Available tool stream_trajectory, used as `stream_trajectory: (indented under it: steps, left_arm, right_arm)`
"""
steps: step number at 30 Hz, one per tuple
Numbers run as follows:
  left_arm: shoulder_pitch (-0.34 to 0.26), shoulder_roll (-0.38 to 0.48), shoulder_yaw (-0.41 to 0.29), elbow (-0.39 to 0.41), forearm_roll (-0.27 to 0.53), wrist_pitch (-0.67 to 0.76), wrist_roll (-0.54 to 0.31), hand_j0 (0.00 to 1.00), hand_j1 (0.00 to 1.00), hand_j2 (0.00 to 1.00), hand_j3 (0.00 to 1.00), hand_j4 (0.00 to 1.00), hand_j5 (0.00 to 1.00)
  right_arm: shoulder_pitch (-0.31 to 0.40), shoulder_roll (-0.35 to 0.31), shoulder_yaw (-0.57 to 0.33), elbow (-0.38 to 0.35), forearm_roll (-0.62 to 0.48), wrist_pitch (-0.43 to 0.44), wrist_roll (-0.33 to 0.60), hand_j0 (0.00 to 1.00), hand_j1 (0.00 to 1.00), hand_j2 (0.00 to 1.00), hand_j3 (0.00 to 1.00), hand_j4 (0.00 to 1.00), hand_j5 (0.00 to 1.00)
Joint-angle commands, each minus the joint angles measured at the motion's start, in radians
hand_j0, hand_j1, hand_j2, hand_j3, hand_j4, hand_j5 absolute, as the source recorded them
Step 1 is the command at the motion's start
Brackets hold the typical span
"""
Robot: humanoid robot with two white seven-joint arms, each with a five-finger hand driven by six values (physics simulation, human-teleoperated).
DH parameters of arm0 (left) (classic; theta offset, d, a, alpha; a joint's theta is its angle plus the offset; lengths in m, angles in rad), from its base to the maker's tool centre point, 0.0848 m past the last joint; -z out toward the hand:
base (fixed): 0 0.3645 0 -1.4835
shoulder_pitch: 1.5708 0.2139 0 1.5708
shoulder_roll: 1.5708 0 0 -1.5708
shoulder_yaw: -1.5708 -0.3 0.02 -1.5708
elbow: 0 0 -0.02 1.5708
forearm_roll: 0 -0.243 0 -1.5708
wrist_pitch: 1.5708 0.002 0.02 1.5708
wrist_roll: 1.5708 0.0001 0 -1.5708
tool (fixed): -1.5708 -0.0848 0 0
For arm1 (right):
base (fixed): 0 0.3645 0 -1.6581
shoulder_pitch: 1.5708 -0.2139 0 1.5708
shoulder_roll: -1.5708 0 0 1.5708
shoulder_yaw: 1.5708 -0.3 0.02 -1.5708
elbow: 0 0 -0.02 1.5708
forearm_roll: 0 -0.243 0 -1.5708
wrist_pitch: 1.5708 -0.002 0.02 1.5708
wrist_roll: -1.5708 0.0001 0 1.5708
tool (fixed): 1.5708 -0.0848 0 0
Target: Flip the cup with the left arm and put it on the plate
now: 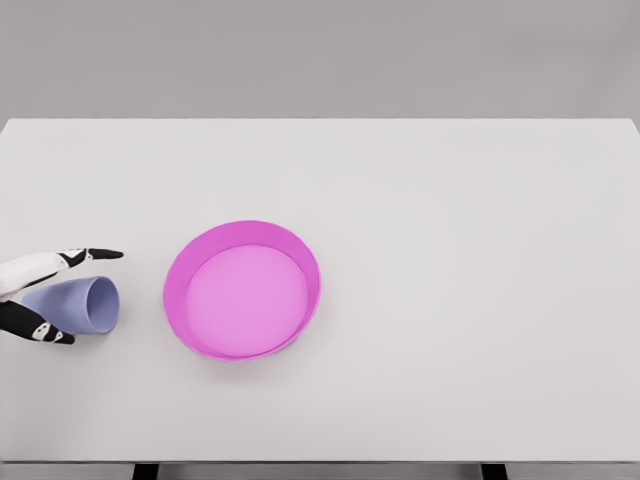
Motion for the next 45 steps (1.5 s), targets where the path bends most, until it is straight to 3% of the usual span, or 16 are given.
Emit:
stream_trajectory:
  steps: [1, 6, 11, 18, 24, 34, 38, 45]
  left_arm:
    - [0.002, -0.005, 0.0, -0.001, 0.002, 0.002, 0.001, 1.0, 1.0, 1.0, 1.0, 1.0, 1.0]
    - [0.017, -0.005, 0.001, 0.002, 0.001, 0.036, -0.002, 1.0, 1.0, 1.0, 1.0, 1.0, 1.0]
    - [0.02, -0.005, 0.0, -0.003, 0.002, 0.036, 0.0, 0.77, 0.77, 0.77, 0.77, 0.77, 0.77]
    - [0.038, -0.005, 0.003, -0.005, 0.002, 0.038, -0.002, 0.72, 0.72, 0.72, 0.72, 0.72, 0.72]
    - [0.043, -0.005, 0.026, -0.032, 0.019, 0.029, 0.0, 0.61, 0.61, 0.61, 0.61, 0.61, 0.61]
    - [0.045, -0.01, 0.141, -0.094, 0.231, -0.143, 0.018, 0.57, 0.57, 0.57, 0.57, 0.57, 0.57]
    - [0.029, -0.089, 0.154, -0.095, 0.28, -0.179, 0.017, 0.58, 0.58, 0.58, 0.58, 0.58, 0.58]
    - [0.025, -0.228, 0.158, -0.095, 0.287, -0.177, 0.015, 0.58, 0.58, 0.58, 0.58, 0.58, 0.58]
  right_arm:
    - [0.0, 0.0, 0.0, 0.0, 0.0, 0.0, 0.0, 1.0, 1.0, 1.0, 1.0, 1.0, 1.0]
    - [0.0, 0.0, 0.0, 0.0, 0.0, 0.0, 0.0, 1.0, 1.0, 1.0, 1.0, 1.0, 1.0]
    - [0.0, 0.0, 0.0, 0.0, 0.0, 0.0, 0.0, 1.0, 1.0, 1.0, 1.0, 1.0, 1.0]
    - [0.0, 0.0, -0.001, 0.0, 0.0, -0.001, 0.0, 1.0, 1.0, 1.0, 1.0, 1.0, 1.0]
    - [0.0, 0.0, 0.0, 0.0, 0.0, 0.0, 0.0, 1.0, 1.0, 1.0, 1.0, 1.0, 1.0]
    - [0.0, 0.0, 0.0, 0.0, 0.0, 0.0, 0.0, 1.0, 1.0, 1.0, 1.0, 1.0, 1.0]
    - [0.0, 0.0, 0.0, 0.0, 0.0, 0.0, 0.0, 1.0, 1.0, 1.0, 1.0, 1.0, 1.0]
    - [0.0, 0.0, 0.0, 0.0, 0.0, -0.001, 0.0, 1.0, 1.0, 1.0, 1.0, 1.0, 1.0]
